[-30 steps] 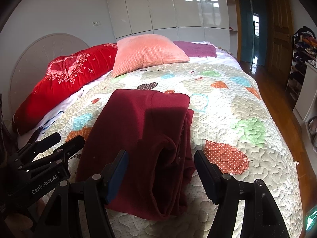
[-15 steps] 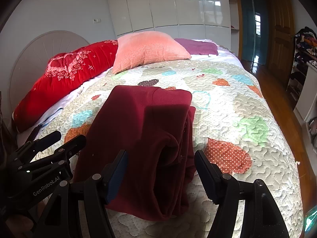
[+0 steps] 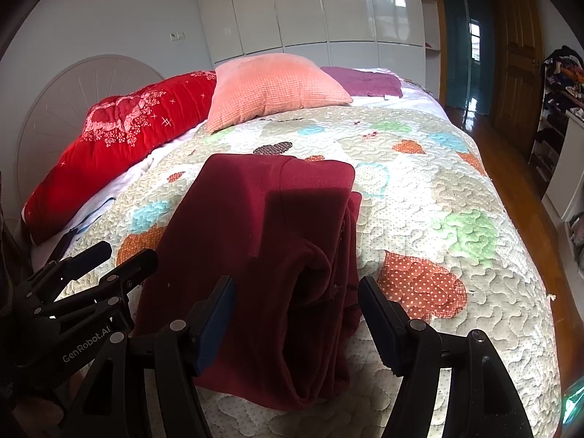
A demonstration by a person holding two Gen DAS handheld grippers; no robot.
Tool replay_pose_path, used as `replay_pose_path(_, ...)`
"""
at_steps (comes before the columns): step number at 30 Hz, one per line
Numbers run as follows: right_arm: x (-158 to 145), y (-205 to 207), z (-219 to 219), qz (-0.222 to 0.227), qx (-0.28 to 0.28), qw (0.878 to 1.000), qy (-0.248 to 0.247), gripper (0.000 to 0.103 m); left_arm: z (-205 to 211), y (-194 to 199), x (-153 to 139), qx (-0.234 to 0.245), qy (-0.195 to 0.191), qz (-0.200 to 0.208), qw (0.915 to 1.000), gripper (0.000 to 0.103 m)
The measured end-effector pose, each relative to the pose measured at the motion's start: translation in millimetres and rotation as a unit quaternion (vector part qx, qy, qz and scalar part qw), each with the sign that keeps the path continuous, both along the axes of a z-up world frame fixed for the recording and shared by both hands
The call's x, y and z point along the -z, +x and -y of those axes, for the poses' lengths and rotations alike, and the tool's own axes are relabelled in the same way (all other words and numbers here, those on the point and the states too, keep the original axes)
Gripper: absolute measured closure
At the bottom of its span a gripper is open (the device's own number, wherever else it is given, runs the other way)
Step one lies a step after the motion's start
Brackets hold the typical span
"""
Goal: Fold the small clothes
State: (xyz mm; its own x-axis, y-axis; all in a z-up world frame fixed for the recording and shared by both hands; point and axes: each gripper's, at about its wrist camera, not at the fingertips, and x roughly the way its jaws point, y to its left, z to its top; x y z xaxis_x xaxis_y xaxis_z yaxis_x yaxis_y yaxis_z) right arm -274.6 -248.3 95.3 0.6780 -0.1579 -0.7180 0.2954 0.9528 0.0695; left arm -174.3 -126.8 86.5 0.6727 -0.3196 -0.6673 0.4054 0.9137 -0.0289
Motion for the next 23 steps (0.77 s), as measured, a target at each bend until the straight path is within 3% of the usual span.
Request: replay_pose_path(23, 0.3, 0.7, -0.4, 0.002, -0.004, 1.0, 0.004, 0.036, 0.1, -1.0, 0.7, 0.002, 0.001, 0.01, 0.9999, 0.032)
